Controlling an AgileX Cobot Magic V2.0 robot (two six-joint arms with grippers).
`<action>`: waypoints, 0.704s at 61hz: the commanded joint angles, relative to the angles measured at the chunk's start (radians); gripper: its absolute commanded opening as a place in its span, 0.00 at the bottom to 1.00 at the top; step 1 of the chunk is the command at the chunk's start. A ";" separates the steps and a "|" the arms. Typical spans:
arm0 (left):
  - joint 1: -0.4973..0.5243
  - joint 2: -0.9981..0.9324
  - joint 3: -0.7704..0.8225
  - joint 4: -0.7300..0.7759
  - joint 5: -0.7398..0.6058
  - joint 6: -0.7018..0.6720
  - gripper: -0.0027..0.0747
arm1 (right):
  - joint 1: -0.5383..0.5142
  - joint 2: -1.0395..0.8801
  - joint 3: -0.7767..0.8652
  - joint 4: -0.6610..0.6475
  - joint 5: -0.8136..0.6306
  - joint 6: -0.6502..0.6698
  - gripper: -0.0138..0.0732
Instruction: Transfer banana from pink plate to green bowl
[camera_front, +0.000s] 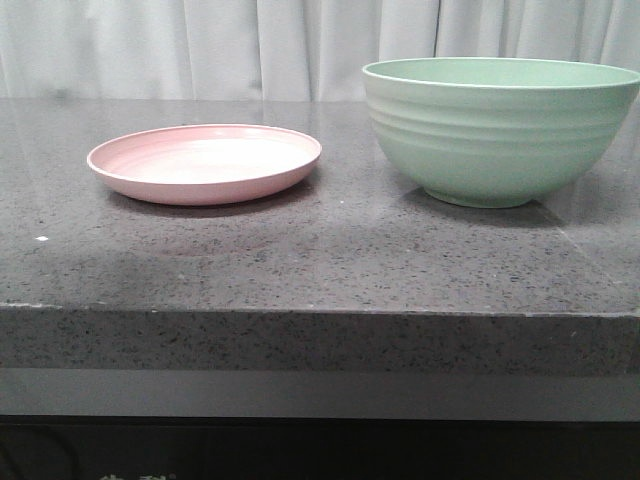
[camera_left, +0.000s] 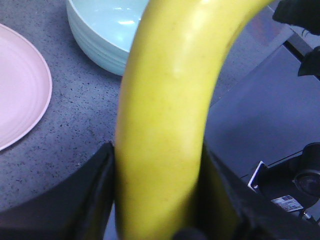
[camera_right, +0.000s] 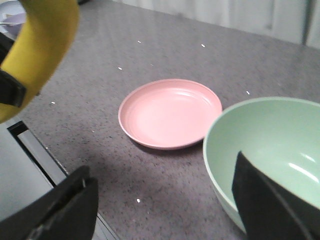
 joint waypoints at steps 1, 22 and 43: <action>-0.009 -0.021 -0.026 -0.075 -0.038 0.002 0.25 | 0.002 0.049 -0.053 0.183 0.033 -0.179 0.82; -0.009 -0.021 -0.026 -0.075 -0.038 0.002 0.25 | 0.056 0.205 -0.097 0.498 0.142 -0.556 0.82; -0.009 -0.021 -0.026 -0.075 -0.042 0.002 0.25 | 0.267 0.385 -0.211 0.598 0.080 -0.577 0.82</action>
